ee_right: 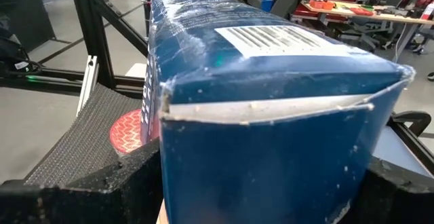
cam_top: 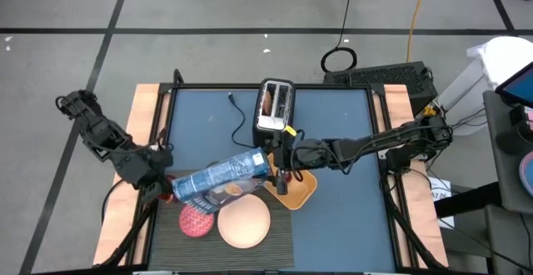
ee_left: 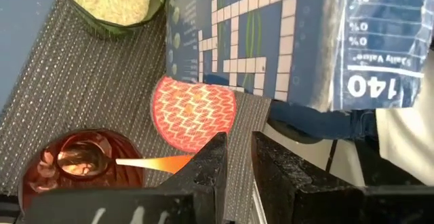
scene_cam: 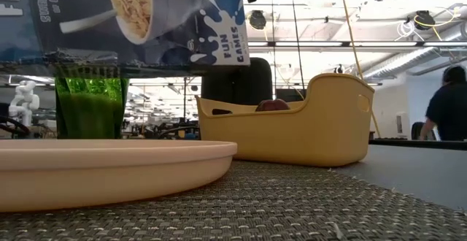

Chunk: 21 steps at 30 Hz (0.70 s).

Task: Arrange a breakfast setting
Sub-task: Pour the cereal from the blue cereal box into the red bowl

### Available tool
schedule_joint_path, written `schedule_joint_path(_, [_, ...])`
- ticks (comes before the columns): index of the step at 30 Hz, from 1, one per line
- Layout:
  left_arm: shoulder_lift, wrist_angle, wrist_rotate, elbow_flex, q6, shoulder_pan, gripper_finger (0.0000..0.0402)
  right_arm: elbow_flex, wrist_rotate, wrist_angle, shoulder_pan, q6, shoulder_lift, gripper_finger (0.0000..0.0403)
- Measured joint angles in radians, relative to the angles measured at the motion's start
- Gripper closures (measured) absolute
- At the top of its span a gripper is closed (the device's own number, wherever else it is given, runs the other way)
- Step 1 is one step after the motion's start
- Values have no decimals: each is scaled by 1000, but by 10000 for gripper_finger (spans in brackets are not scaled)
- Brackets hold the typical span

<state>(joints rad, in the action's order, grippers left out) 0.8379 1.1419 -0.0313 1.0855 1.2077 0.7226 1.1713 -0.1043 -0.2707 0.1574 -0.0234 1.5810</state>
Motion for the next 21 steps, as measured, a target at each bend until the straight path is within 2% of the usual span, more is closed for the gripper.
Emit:
schedule_joint_path(5, [0,0,-22,0,7,9,330,20,0,32,0,8,0,90])
schedule_joint_path(12, [0,1,-29,0,12,9,330,165,0,171,0,-19,-2,90])
schedule_joint_path(21, [0,8,-30,0,26,9,330,170,0,183,22,-39,26,90])
